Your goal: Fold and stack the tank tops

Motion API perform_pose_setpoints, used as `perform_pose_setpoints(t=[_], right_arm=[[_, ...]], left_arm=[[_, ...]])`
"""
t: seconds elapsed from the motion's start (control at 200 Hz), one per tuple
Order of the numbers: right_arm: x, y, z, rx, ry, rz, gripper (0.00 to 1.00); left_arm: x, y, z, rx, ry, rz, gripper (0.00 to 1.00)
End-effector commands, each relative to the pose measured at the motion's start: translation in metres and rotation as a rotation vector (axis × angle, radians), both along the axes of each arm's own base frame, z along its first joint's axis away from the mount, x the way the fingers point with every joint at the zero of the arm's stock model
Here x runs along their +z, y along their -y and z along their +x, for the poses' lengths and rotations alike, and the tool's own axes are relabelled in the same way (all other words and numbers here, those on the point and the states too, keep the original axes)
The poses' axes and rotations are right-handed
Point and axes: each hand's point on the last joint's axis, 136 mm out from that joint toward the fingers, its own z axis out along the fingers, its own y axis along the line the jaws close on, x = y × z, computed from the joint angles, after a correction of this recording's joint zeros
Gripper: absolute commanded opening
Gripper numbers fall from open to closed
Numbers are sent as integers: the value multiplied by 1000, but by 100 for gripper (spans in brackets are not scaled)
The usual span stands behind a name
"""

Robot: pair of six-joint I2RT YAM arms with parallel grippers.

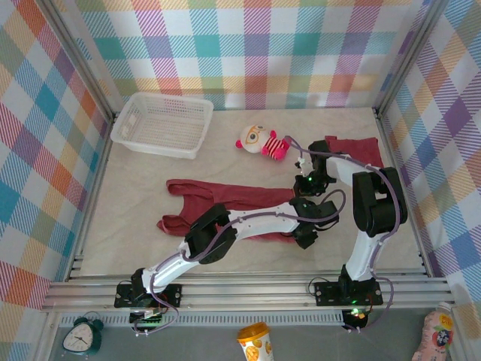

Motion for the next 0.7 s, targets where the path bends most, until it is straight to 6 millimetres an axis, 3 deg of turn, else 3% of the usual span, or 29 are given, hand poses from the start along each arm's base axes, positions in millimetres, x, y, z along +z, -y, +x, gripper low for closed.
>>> perform_pose_setpoints(t=[0.0, 0.13, 0.2, 0.435, 0.535, 0.695], right_arm=[[6, 3, -12, 35, -16, 3, 8], [8, 17, -10, -4, 3, -42, 7], [12, 26, -7, -37, 19, -59, 7], [35, 59, -1, -150, 106, -115, 5], [51, 45, 5, -154, 111, -41, 5], [74, 10, 7, -126, 102, 50, 6]], left_arm=[[-47, -45, -20, -43, -36, 267, 20], [-30, -35, -24, -31, -60, 203, 0], [-17, -24, -25, -15, -69, 164, 0], [51, 42, -27, 81, -137, -163, 0], [75, 44, -21, 135, -145, -241, 0], [106, 20, -3, 258, -190, -390, 0]])
